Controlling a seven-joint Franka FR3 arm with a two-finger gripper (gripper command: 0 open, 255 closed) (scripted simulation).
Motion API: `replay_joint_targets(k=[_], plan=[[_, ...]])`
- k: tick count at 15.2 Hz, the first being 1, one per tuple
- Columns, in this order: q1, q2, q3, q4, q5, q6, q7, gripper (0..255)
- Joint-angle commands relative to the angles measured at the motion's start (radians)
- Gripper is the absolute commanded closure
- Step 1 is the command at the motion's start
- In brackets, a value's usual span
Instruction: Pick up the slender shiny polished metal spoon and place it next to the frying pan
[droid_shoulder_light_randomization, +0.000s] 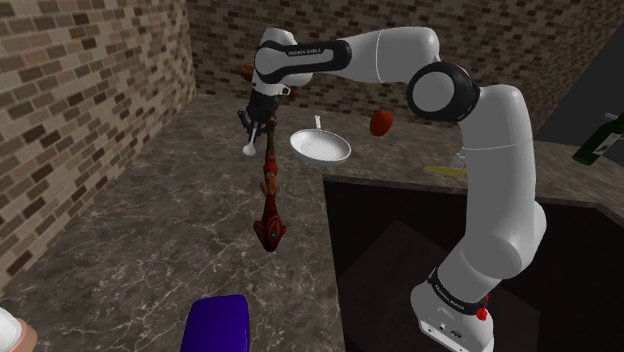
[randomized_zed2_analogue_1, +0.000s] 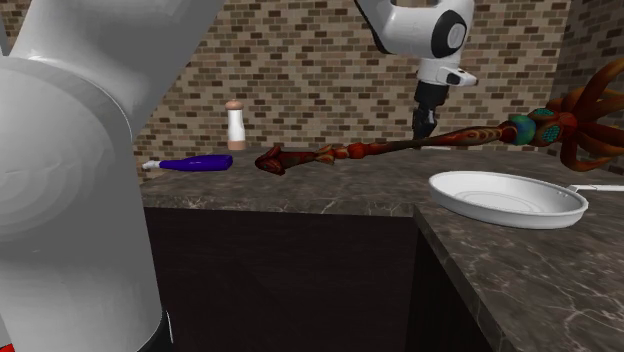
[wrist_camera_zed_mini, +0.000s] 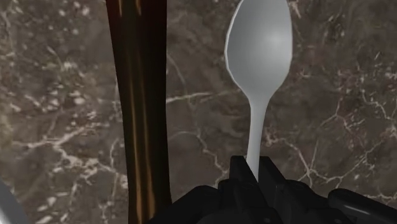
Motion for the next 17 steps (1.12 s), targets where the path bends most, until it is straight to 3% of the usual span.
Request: replay_joint_targets(k=[1,10,11,13,15,16,17], plan=[[-0.003,0.041,-0.008,-0.029,-0.002,0.018,-0.004,255],[-0.001,0.047,-0.012,-0.037,0.0,0.032,-0.007,255],[-0.003,0.04,-0.011,-0.054,0.002,0.042,-0.009,0],[0.011,0.065,-0.012,-0.048,-0.005,0.06,0.001,0],[-0.011,-0.048,0.001,-0.184,0.018,0.083,-0.003,0],[-0.001,0.047,-0.011,-0.037,-0.001,0.032,-0.006,0],[-0.005,0.035,-0.01,-0.023,0.001,0.005,-0.007,0]])
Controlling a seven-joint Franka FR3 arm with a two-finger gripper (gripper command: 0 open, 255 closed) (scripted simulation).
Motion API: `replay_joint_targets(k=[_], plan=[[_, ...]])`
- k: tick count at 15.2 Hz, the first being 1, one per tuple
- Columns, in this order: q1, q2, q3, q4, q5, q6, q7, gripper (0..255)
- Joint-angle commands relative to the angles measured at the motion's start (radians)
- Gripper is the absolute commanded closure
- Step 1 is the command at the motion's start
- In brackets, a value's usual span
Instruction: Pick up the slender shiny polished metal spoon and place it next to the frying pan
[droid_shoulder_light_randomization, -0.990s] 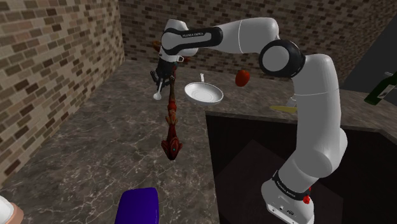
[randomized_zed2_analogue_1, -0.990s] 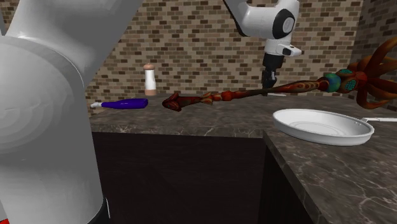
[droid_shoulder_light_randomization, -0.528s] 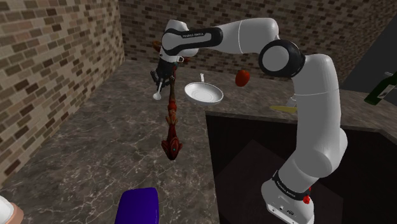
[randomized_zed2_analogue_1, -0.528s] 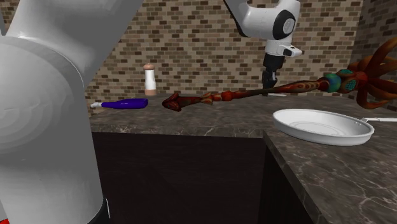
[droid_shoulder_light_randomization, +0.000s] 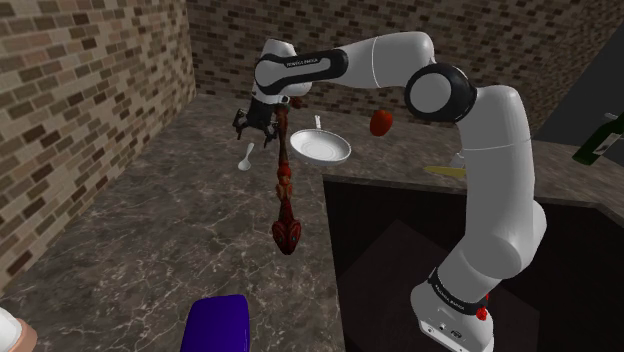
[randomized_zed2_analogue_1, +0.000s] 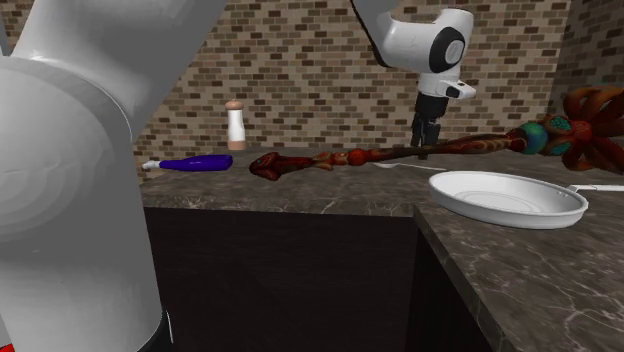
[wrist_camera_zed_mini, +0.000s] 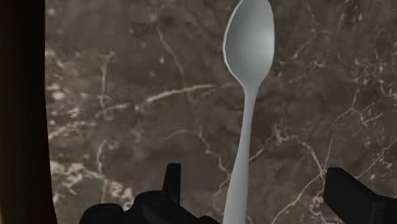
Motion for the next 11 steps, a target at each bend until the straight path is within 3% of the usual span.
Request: replay_joint_targets(k=[1,3,11], plan=[[-0.005,0.009,-0.005,0.048,-0.005,-0.12,0.001,0],[-0.011,-0.006,-0.005,0.082,-0.003,-0.171,0.001,0],[-0.011,-0.006,-0.005,0.083,-0.003,-0.171,0.001,0]])
